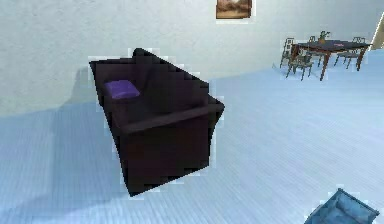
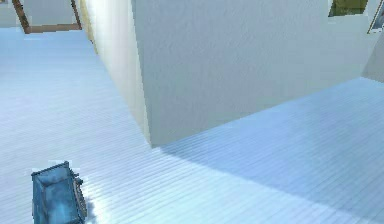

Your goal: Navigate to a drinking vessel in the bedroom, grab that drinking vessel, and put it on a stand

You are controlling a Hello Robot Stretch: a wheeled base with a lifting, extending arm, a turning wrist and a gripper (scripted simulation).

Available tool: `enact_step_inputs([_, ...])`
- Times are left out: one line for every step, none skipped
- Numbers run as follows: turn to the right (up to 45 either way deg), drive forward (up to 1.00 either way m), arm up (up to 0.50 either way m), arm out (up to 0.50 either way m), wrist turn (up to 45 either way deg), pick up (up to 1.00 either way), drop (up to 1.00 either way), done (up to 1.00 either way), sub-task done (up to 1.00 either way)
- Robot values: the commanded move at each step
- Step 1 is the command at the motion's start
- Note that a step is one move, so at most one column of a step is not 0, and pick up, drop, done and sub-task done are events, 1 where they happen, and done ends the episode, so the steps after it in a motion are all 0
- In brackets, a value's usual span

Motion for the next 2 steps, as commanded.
enact_step_inputs([3.0, 0.0, 0.0, 0.0, 0.0, 0.0, 0.0, 0.0, 0.0])
enact_step_inputs([-45.0, 0.0, 0.0, 0.0, 0.0, 0.0, 0.0, 0.0, 0.0])
